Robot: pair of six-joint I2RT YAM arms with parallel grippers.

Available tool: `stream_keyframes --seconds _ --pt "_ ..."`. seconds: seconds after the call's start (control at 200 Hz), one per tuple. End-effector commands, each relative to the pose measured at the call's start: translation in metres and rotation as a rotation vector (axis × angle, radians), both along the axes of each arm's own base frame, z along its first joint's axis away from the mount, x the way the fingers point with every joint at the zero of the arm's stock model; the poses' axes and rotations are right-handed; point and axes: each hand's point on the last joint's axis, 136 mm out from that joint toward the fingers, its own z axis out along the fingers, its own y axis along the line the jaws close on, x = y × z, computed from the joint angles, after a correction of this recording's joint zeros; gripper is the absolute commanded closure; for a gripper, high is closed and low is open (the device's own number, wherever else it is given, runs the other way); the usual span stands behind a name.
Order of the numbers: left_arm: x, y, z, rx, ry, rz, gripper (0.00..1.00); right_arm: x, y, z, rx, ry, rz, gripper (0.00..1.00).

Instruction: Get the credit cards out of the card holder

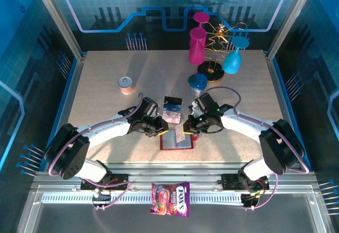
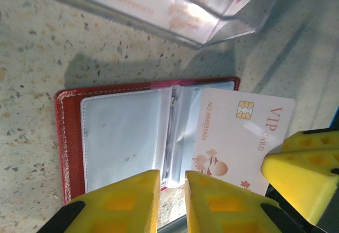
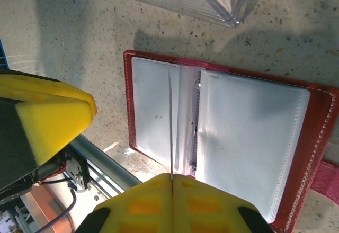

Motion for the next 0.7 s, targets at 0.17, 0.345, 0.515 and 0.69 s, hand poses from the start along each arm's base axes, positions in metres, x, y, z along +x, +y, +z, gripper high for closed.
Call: stream_keyframes --seconds 0.17,0.345,0.515,0.69 --pt "0.004 0.024 0.008 0.004 -0.063 0.056 0.79 0.009 -0.006 0.032 -0.024 -0.076 0.014 1.00" --pt "0.004 0.035 0.016 -0.004 -0.096 0.088 0.79 0.011 -0.013 0.044 -0.075 -0.121 0.048 1.00" --pt "0.001 0.049 0.015 0.006 -0.098 0.122 0.79 0.016 -0.021 0.056 -0.151 -0.192 0.122 1.00" --pt "-0.002 0.057 0.013 0.010 -0.093 0.143 0.79 0.019 -0.025 0.072 -0.201 -0.297 0.268 1.00"
